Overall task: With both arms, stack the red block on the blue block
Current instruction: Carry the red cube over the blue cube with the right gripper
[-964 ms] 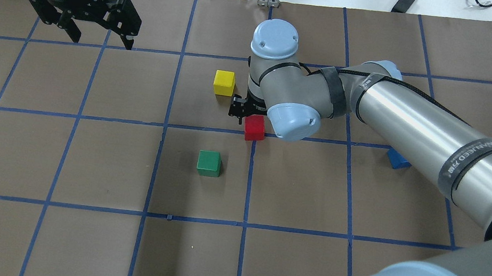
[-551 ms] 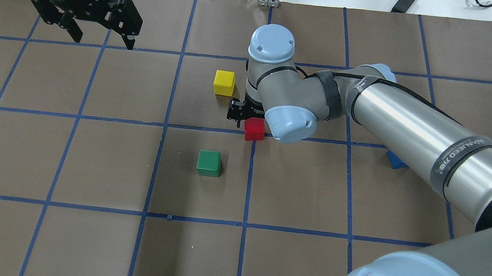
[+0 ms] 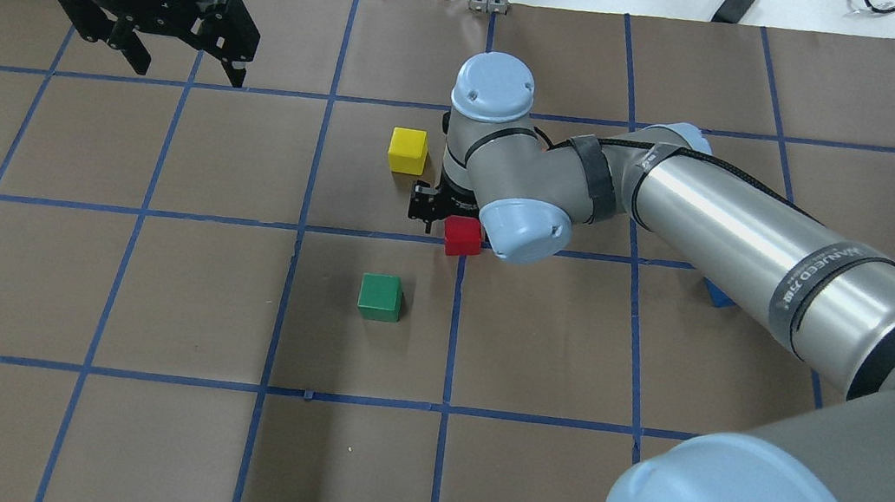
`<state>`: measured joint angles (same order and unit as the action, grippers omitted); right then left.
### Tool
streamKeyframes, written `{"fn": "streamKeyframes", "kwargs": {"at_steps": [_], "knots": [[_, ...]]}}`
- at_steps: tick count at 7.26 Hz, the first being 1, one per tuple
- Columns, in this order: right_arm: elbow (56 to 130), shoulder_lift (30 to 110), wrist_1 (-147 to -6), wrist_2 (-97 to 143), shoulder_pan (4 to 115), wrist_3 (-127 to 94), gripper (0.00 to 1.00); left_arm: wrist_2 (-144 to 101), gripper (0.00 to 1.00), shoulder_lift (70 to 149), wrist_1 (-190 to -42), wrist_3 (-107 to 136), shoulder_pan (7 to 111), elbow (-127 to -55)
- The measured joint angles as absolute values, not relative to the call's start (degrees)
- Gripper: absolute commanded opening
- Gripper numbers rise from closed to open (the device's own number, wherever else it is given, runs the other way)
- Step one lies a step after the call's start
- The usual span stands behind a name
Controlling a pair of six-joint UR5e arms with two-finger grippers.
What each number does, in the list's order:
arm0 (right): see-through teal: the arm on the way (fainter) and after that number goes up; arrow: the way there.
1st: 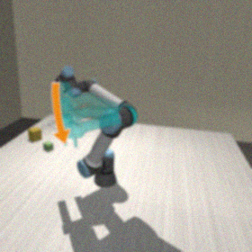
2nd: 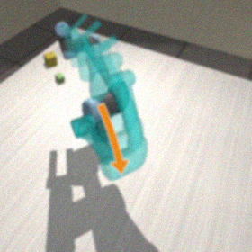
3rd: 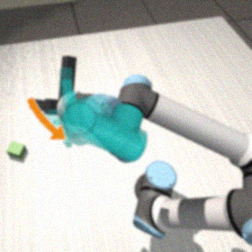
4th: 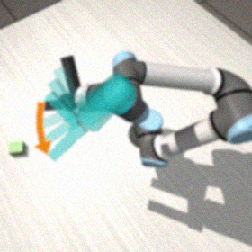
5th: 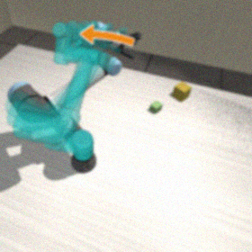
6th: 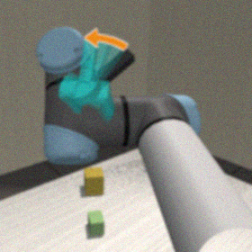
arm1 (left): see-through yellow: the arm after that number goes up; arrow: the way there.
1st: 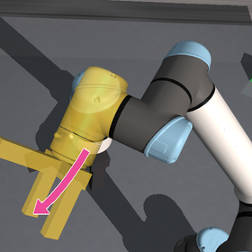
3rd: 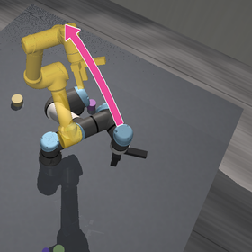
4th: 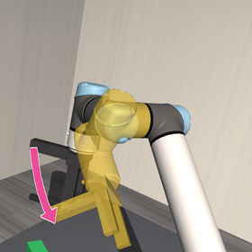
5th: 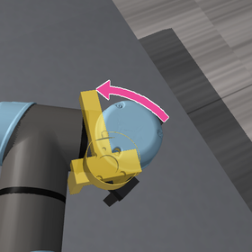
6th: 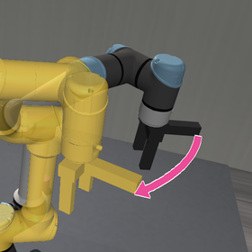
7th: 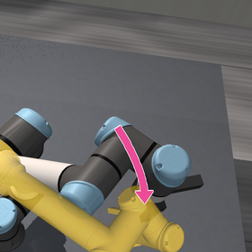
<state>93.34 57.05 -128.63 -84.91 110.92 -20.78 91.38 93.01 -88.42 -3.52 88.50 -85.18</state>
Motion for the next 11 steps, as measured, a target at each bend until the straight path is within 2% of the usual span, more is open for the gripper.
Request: {"fn": "streamKeyframes", "kwargs": {"at_steps": [3, 5, 8, 11], "knots": [[93.1, 58.0, -128.2, -85.5, 110.7, -20.3, 0.00, 91.4, 1.00, 93.0, -88.4, -3.5, 88.5, -85.2], [90.6, 61.2, -122.9, -85.8, 109.2, -20.1, 0.00, 91.4, 1.00, 93.1, -88.4, -3.5, 88.5, -85.0], [86.8, 67.0, -111.2, -85.9, 102.0, -17.5, 0.00, 91.4, 1.00, 93.1, -88.4, -3.5, 88.5, -85.1], [90.1, 73.9, -104.4, -86.3, 92.8, -5.6, 0.00, 91.3, 1.00, 93.0, -88.3, -3.5, 88.5, -85.3]]}}
